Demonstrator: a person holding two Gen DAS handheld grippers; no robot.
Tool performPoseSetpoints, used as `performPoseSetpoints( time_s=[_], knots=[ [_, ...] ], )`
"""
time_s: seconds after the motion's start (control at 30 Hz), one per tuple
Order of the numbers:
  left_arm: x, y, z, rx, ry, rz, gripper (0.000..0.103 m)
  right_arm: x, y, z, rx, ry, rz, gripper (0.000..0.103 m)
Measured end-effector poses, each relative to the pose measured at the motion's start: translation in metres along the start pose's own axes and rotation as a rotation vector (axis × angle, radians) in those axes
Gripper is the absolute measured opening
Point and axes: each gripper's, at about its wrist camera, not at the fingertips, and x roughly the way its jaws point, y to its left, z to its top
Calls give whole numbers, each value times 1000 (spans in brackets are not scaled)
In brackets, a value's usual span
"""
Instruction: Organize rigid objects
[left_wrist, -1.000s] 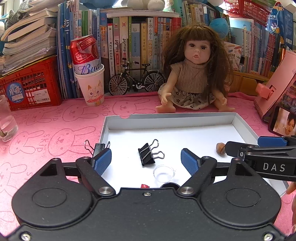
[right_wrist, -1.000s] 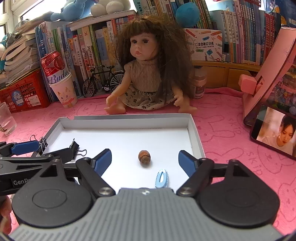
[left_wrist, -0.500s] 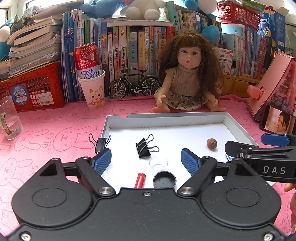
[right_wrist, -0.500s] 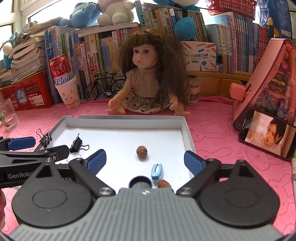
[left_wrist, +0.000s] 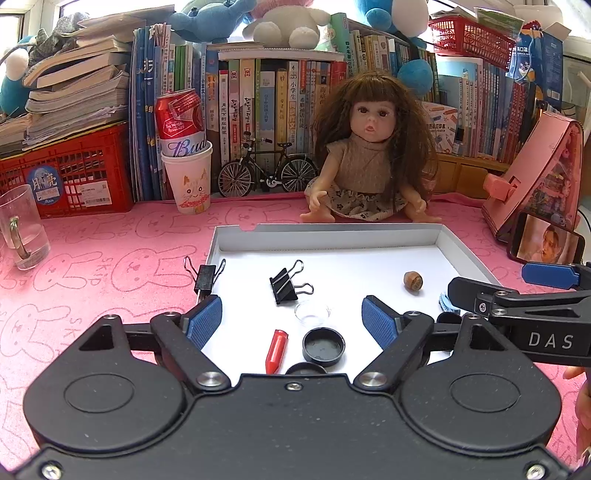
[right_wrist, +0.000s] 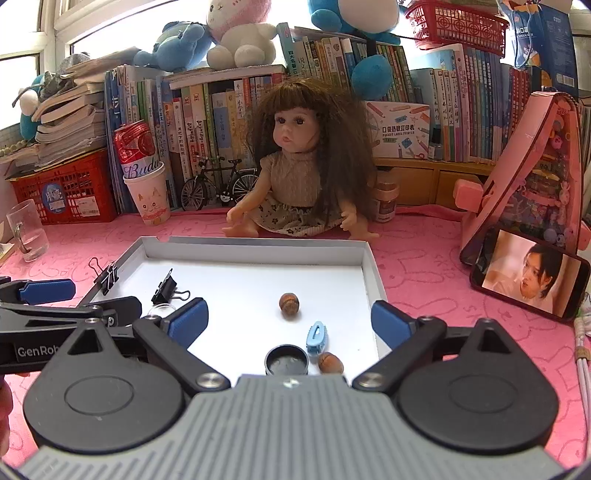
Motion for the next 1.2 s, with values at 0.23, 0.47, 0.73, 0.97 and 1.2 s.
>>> performPoseSetpoints(
  time_s=[0.23,0.47,0.73,0.97,1.2],
  knots=[
    [-9,0,-5,-4,-9,-6,82,-7,-1,-3,-3,-8,2,101],
    [-18,0,-11,-4,-22,-1,84,-14,-2,-7,-1,-16,5,102],
    [-27,0,-19,-1,-30,0,84,-22,-2,-15,-11,-26,1,103],
    [-37,0,-29,-1,-31,0,84,-31,1,-25,-42,-46,-13,103],
    [-48,-1,-44,-2,-33,8,84,-40,5,-39,-44,-36,-5,103]
  ],
)
